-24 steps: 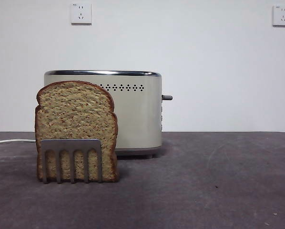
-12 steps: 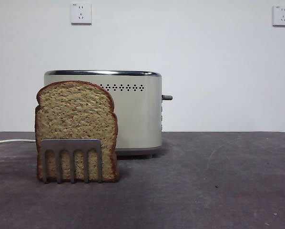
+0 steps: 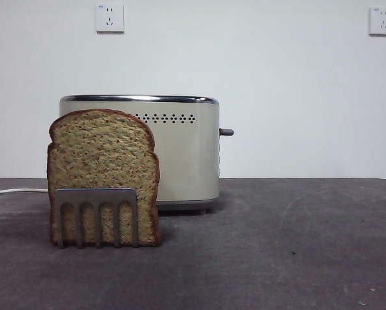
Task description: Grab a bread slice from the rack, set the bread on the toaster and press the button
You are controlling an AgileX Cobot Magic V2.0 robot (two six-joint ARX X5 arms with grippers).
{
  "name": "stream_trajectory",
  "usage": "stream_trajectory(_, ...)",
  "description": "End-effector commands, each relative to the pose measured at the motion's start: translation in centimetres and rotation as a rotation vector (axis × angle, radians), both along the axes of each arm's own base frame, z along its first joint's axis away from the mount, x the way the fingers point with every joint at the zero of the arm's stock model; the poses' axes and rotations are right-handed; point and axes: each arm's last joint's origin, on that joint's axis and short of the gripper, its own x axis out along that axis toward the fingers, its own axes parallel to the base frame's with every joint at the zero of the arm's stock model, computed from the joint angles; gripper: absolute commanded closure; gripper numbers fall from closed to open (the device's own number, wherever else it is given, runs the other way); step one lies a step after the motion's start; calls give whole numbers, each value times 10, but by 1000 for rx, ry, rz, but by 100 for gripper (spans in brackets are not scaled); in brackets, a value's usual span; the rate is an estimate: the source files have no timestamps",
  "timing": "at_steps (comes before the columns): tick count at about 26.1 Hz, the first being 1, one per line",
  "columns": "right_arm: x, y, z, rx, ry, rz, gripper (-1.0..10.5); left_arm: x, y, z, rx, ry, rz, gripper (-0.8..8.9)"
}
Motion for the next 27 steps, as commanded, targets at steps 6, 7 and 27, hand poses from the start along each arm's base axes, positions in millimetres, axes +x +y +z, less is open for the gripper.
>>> stream_trajectory(6,0,0,0,-5,-7,7,958,36,-56,-24,362,18,-126,91)
stream_trajectory(7,0,0,0,-5,-7,7,958,39,-65,-30,420,20,-141,91)
stream_trajectory(27,0,0,0,-4,1,9,958,90,-133,-106,843,34,-294,379)
